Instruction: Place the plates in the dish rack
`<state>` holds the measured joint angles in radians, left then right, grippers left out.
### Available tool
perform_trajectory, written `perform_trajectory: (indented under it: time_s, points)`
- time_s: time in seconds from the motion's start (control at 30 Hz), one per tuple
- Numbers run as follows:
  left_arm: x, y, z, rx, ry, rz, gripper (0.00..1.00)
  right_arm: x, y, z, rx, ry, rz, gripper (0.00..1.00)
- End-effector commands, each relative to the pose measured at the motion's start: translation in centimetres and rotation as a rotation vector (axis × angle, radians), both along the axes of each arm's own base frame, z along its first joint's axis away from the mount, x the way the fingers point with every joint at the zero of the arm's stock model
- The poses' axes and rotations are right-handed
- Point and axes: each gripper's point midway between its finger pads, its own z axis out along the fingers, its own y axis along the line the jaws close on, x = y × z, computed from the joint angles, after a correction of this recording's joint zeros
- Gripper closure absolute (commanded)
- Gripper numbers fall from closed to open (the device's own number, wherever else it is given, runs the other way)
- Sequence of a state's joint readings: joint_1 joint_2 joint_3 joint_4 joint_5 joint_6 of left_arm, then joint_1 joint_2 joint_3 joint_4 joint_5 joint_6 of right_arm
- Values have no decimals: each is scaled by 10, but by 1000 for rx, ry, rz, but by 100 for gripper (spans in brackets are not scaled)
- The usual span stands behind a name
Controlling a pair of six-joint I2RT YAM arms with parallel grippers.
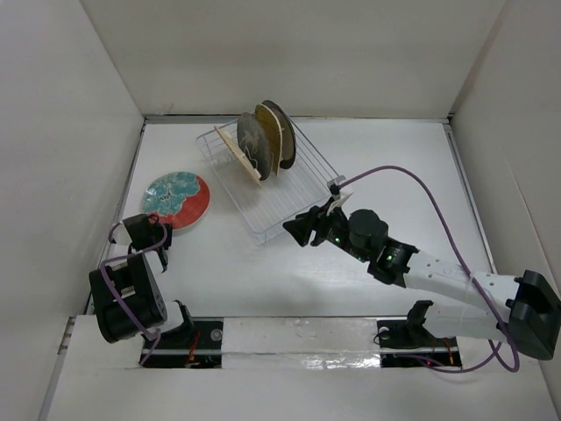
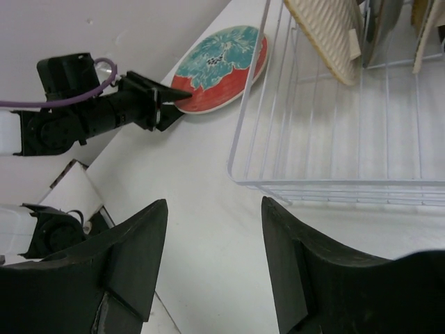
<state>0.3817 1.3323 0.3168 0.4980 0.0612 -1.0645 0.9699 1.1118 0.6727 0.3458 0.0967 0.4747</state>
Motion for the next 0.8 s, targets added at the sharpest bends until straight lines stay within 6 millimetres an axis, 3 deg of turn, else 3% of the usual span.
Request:
perform_trajectory:
  time_s: [0.0, 0.03, 0.23, 0.27, 0.33, 0.37, 0.43, 0.47, 0.5, 0.53, 0.57, 0.63, 0.67, 0.7, 0.73, 0.77]
  points:
    - [11, -6, 14, -13, -110, -27, 87, 2, -3, 28, 88, -38, -10, 42]
    - [10, -5, 15, -10, -117, -25, 99, 1, -4, 30, 88, -42, -10, 45]
    - [0, -5, 41, 24, -227, 8, 100, 6, -16, 37, 74, -75, -53, 51]
    - [-3, -2, 62, 60, -287, 28, 100, 5, -18, 40, 79, -83, -53, 52]
    - [-10, -1, 76, 94, -301, 36, 100, 4, -18, 44, 81, -92, -49, 56]
    - [-12, 0, 89, 109, -331, 39, 100, 3, -17, 45, 83, -95, -38, 61]
    - [-18, -1, 118, 148, -394, 33, 100, 1, -15, 54, 89, -102, -23, 80]
    - [-20, -2, 144, 182, -456, 26, 100, 0, -13, 58, 93, -105, -15, 86]
    - [-24, -1, 147, 189, -444, 28, 100, 0, -11, 58, 89, -100, -7, 96]
    - [-25, -1, 155, 206, -453, 22, 100, 0, -9, 68, 104, -109, 2, 99]
    - [-28, -3, 177, 249, -495, 10, 100, -1, -7, 70, 105, -107, 11, 100]
    - [-33, -5, 187, 273, -501, 3, 100, 0, 0, 73, 105, -98, 29, 100]
    - [-36, -5, 202, 304, -528, -2, 100, -2, 5, 84, 124, -107, 53, 100]
    - [-40, -8, 207, 315, -530, -9, 100, -3, 8, 88, 132, -104, 66, 96]
    - [-41, -10, 212, 321, -532, -23, 100, 1, 15, 84, 124, -92, 72, 88]
    - [-41, -17, 224, 326, -555, -65, 100, -5, 24, 95, 142, -101, 124, 76]
